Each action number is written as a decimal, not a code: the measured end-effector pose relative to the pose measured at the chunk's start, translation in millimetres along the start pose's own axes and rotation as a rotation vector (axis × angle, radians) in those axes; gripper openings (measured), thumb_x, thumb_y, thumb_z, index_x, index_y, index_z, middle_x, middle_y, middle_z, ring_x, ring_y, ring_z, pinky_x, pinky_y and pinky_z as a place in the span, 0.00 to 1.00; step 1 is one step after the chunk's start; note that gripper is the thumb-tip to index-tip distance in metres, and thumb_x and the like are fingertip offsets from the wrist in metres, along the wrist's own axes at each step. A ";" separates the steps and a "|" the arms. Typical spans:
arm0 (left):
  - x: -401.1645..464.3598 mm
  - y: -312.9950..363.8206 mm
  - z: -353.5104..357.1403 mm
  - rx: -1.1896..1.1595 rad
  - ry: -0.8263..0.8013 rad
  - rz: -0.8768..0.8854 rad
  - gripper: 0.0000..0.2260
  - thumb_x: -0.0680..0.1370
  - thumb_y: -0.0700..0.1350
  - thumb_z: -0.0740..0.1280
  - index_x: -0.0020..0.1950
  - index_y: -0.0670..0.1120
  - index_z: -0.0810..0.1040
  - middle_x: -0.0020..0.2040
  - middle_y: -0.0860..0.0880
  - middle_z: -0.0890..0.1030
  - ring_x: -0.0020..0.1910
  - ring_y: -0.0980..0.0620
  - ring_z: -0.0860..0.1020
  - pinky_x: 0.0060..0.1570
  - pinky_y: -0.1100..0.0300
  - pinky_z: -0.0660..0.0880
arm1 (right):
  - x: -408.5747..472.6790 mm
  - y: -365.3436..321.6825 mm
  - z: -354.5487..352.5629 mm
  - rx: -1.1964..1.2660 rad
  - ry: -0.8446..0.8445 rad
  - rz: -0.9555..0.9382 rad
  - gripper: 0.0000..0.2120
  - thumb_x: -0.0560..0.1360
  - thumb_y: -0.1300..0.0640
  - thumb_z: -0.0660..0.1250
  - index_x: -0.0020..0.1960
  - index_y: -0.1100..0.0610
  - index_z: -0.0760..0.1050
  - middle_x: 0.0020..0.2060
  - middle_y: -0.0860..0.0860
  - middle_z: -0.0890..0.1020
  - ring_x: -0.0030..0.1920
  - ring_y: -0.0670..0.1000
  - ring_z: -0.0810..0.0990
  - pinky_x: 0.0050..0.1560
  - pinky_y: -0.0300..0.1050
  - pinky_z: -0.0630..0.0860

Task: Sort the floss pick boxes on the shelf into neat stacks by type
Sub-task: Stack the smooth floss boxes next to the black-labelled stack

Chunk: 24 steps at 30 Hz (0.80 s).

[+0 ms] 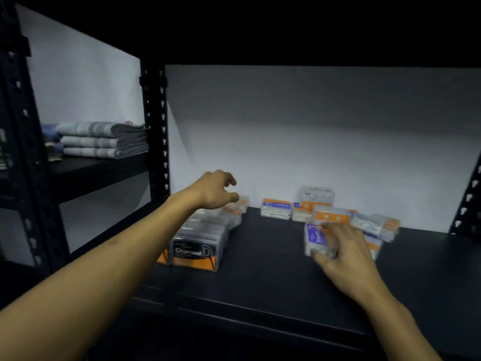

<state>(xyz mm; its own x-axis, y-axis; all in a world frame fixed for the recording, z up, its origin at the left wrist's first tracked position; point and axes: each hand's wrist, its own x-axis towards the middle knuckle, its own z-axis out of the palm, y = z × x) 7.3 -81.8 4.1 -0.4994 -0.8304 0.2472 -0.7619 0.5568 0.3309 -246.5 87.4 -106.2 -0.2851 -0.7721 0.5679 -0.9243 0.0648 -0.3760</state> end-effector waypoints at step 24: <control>-41.3 94.4 144.1 -0.251 0.302 -0.021 0.20 0.73 0.46 0.74 0.60 0.46 0.69 0.61 0.49 0.70 0.60 0.47 0.72 0.57 0.50 0.75 | -10.7 20.7 -23.6 0.176 -0.129 -0.074 0.15 0.72 0.50 0.76 0.51 0.58 0.77 0.50 0.49 0.76 0.49 0.48 0.75 0.44 0.30 0.66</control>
<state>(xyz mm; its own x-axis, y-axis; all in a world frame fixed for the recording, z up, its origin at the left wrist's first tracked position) -103.4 1.7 -106.1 -0.3121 -0.8183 0.4827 -0.6273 0.5591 0.5421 -268.5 111.9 -102.8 -0.1725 -0.8459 0.5046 -0.8799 -0.0979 -0.4650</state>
